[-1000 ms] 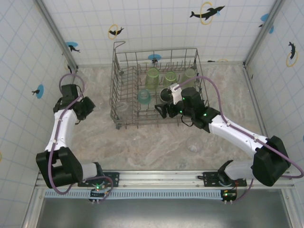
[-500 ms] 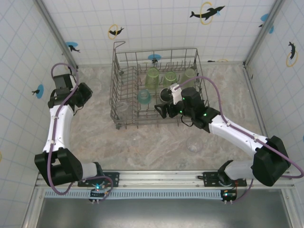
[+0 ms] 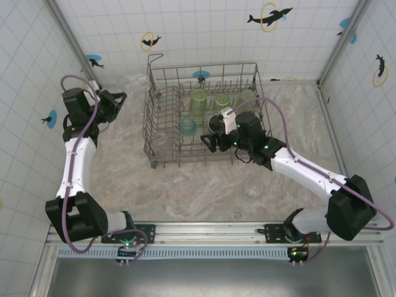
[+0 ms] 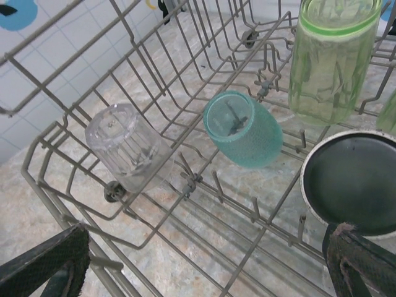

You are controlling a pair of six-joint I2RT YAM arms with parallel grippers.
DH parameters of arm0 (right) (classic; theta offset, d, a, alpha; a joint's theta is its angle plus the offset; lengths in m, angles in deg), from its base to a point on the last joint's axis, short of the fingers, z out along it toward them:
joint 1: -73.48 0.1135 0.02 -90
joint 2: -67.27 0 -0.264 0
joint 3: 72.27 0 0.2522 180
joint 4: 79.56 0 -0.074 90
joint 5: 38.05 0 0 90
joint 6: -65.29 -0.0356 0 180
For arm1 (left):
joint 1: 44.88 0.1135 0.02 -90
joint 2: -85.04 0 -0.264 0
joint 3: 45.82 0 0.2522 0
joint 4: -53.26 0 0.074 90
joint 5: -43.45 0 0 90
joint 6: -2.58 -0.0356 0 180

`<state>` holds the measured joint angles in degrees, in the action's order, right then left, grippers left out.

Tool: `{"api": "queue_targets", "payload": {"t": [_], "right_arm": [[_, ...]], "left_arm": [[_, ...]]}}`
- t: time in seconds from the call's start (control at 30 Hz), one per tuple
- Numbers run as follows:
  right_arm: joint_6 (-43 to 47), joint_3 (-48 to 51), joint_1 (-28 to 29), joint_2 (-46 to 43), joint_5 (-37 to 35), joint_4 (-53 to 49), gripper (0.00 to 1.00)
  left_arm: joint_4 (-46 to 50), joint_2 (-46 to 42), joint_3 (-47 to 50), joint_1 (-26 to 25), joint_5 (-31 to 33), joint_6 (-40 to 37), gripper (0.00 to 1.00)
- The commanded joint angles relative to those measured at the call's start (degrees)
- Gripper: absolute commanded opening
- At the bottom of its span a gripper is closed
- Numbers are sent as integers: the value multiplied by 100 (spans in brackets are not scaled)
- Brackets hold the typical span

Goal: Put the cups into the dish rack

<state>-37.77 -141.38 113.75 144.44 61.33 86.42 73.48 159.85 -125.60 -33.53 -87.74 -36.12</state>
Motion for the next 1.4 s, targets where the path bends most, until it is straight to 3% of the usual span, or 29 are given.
{"api": "queue_targets", "payload": {"t": [0.0, 0.23, 0.47, 0.7, 1.17, 1.37], "right_arm": [[-207, -408, -79, 109, 237, 60, 100], [-823, -683, -213, 295, 406, 515, 100], [-2624, -1065, -318, 772, 514, 1652, 100], [-4429, -1151, -284, 1159, 202, 2434, 100], [-6429, -1091, 65, 1480, -707, 3482, 100], [-7220, -1138, 271, 1547, -1307, 3488, 100]], "left_arm": [[-778, 8, -112, 11, -619, 368, 0], [-1587, -27, 220, -186, -1023, 864, 0], [-1879, 43, 230, -806, -904, 708, 0], [-1993, -25, 433, -1195, -418, -127, 0], [-1965, 87, 573, -1803, -99, -1379, 0], [-1781, 122, 557, -2093, 210, -1884, 0]]}}
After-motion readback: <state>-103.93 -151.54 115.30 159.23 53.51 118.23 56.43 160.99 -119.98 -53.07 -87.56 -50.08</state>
